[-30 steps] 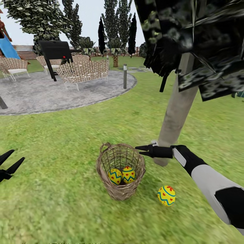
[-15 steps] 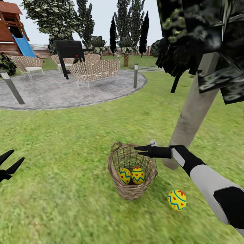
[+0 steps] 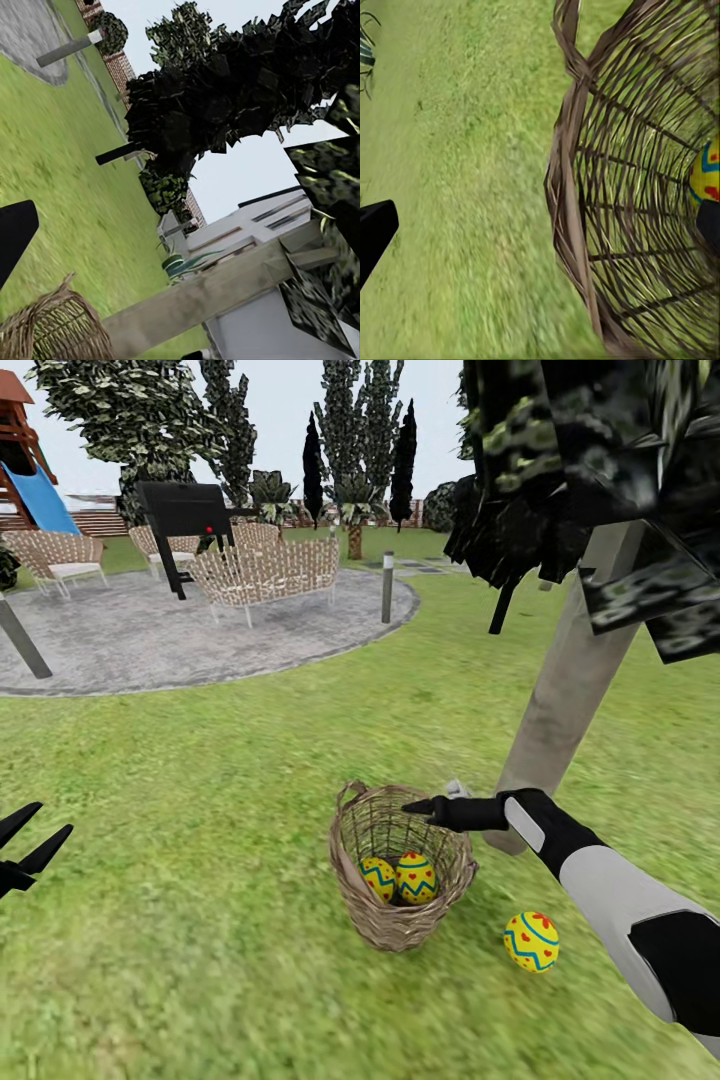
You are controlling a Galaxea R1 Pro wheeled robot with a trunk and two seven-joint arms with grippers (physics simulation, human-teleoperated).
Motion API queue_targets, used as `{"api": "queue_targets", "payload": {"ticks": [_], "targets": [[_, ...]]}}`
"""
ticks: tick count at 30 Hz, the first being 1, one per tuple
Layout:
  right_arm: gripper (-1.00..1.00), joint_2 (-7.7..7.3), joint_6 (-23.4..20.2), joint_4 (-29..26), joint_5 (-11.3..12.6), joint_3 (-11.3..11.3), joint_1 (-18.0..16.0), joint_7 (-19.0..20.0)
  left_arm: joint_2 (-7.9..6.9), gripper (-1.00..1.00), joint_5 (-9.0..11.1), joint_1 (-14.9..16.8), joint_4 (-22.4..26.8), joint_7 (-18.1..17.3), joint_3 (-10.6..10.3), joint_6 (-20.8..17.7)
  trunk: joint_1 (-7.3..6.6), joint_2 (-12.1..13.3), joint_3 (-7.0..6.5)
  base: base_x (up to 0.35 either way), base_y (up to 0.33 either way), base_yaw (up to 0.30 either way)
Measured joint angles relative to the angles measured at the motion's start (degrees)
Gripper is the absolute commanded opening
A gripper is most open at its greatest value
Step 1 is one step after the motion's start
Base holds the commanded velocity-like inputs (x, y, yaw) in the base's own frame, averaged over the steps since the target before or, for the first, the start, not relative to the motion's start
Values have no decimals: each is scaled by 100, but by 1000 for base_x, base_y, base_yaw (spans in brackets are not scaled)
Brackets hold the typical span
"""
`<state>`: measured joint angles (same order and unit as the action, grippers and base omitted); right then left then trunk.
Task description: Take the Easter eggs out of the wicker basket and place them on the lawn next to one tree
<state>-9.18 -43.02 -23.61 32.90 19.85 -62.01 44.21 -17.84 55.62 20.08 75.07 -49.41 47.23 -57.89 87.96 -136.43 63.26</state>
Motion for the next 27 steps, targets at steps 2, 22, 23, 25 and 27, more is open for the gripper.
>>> {"api": "queue_targets", "payload": {"ticks": [2, 22, 23, 25, 27], "targets": [[100, 5, -2, -3, -6, 13, 0, -231, 0, 100, 0, 0, 0, 0, 0, 0, 0, 0, 0, 0, 4, -1], [100, 610, -66, -238, 47, 46, 2, -2941, 1, 100, -1, 2, -12, 2, -1, -1, -1, 0, -64, 6, 158, -90], [100, 686, -64, -245, 50, 58, 2, -3214, 1, 100, -1, 2, -12, 1, -1, -1, -1, 0, -72, 46, 151, -217], [100, 858, -48, -255, 52, 75, 1, -3964, 1, 100, 0, 2, -10, 0, -2, -1, 0, 0, -85, 19, 63, -170], [100, 962, -21, -309, -18, 79, 0, -4519, 1, 100, 0, 1, -10, 0, -1, 0, 0, 0, -91, 6, 21, -60]]}}
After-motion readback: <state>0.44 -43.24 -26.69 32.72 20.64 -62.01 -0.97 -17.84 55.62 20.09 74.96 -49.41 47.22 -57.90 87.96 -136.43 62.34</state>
